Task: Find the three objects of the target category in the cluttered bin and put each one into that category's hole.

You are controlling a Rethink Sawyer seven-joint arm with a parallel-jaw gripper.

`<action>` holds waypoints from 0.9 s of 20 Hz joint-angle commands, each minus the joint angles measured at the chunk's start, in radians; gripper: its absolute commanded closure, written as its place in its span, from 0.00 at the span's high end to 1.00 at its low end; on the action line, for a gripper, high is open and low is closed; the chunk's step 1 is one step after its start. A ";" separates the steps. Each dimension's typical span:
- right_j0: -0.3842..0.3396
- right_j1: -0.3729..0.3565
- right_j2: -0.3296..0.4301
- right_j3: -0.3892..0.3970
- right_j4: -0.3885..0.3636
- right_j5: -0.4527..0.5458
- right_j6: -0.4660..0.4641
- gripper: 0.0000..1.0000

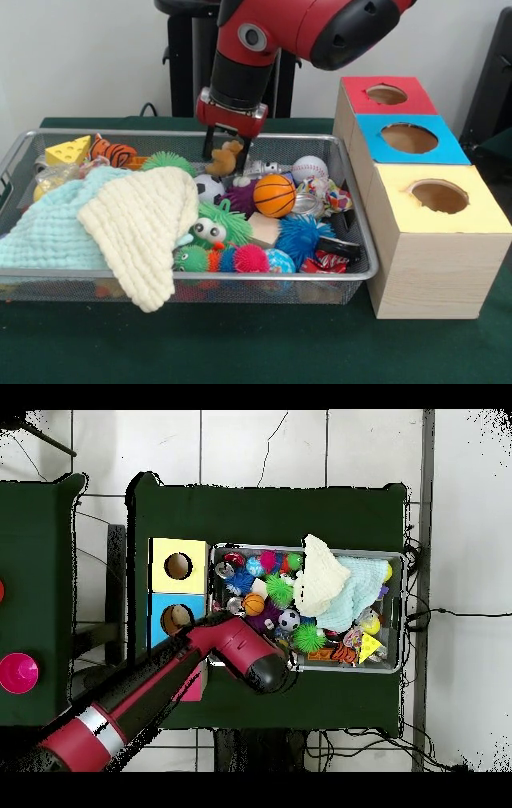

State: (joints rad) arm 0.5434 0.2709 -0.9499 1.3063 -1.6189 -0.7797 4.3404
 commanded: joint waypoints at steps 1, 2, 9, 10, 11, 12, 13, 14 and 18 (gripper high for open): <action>-0.005 -0.013 0.174 0.051 0.047 0.016 -0.049 1.00; -0.007 -0.011 0.173 0.050 0.044 0.016 -0.040 1.00; -0.019 -0.024 0.191 0.038 0.047 0.015 -0.046 0.00; -0.018 -0.023 0.190 0.033 0.047 0.017 -0.041 0.00; -0.014 -0.021 0.188 0.030 0.043 0.013 -0.030 0.00; -0.010 -0.020 0.187 0.028 0.042 0.016 -0.026 0.00; -0.005 -0.019 0.185 0.025 0.041 0.016 -0.017 0.00; 0.000 -0.017 0.182 0.024 0.043 0.021 -0.010 0.00; 0.017 -0.011 0.169 0.018 0.044 0.032 0.029 0.00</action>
State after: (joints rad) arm 0.5469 0.2386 -0.9454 1.3328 -1.6146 -0.7787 4.3404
